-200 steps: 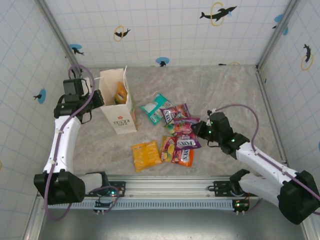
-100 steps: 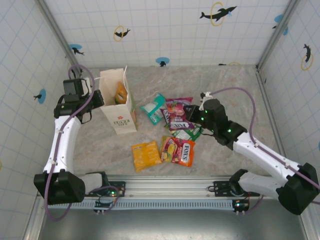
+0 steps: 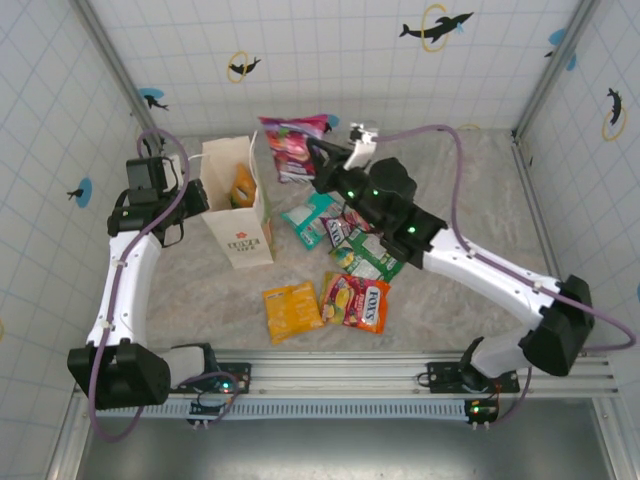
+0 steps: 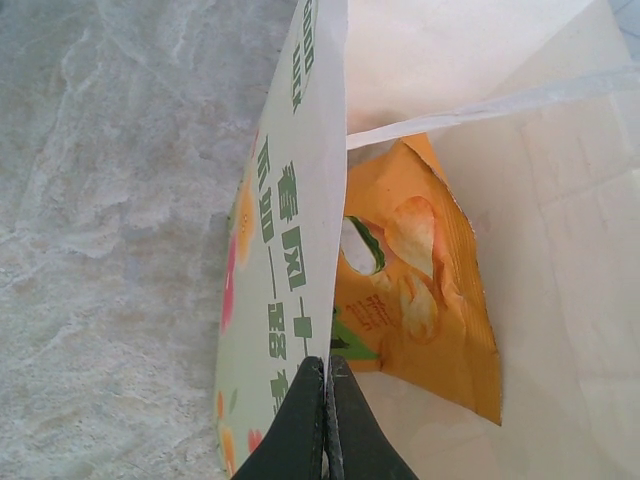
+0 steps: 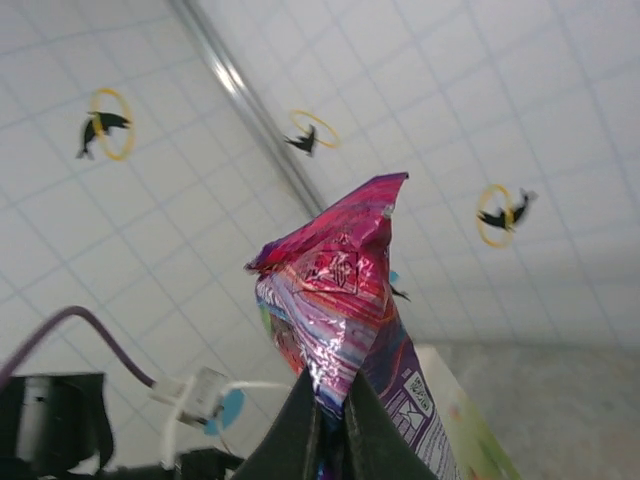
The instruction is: Place the snacks into the paper bag
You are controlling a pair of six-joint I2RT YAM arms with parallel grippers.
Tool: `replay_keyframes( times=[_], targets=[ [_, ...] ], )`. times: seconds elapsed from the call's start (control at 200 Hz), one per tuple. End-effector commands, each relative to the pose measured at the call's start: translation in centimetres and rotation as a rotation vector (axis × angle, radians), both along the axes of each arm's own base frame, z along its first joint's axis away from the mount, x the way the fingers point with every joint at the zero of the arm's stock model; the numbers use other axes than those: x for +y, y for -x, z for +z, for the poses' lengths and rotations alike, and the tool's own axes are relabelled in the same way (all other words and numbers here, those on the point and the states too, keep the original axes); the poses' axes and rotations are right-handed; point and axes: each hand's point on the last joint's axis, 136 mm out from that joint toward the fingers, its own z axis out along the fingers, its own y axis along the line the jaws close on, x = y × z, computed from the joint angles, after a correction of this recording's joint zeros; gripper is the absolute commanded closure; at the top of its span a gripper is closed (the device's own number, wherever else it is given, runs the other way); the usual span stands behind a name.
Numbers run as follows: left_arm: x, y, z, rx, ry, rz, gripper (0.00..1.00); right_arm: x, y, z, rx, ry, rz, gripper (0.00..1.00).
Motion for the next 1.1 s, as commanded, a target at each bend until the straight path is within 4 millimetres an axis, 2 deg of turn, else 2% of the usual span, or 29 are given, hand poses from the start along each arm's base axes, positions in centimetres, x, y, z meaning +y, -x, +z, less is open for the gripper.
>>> replay_keyframes(
  times=[0.0, 0.25, 0.425, 0.51, 0.615, 0.706, 0.786, 0.936, 1.096],
  targets=[
    [-1.1, 0.4, 0.9, 0.007, 0.037, -0.04, 1.0, 0.8, 1.0, 6.8, -0.194, -0.106, 0.009, 1.0],
    [-1.6, 0.7, 0.6, 0.024, 0.061, -0.048, 1.0, 3.7, 2.1, 9.6, -0.309, -0.141, 0.032, 1.0],
    [-1.9, 1.0, 0.5, 0.023, 0.068, -0.061, 1.0, 6.1, 1.4, 9.6, -0.322, -0.134, 0.037, 1.0],
    [-2.1, 1.1, 0.6, 0.03, 0.096, -0.043, 0.96, 7.0, 1.0, 9.3, -0.324, -0.141, 0.035, 1.0],
    [-1.8, 1.1, 0.4, 0.034, 0.082, -0.03, 0.94, 7.9, -0.3, 8.1, -0.299, -0.121, 0.002, 1.0],
    [-1.3, 1.1, 0.4, 0.038, 0.064, -0.005, 0.76, 8.6, -1.6, 6.6, -0.27, -0.096, -0.036, 1.0],
    [-0.8, 1.1, 0.6, 0.027, 0.05, 0.025, 0.7, 9.2, -2.4, 5.3, -0.244, -0.074, -0.052, 1.0],
    [-0.1, 1.1, 1.6, -0.014, 0.036, 0.066, 0.64, 10.2, -3.4, 3.3, -0.212, -0.05, -0.066, 1.0],
    [0.5, 0.9, 2.7, -0.064, 0.03, 0.105, 0.64, 11.3, -4.2, 1.4, -0.177, -0.017, -0.061, 1.0]
  ],
)
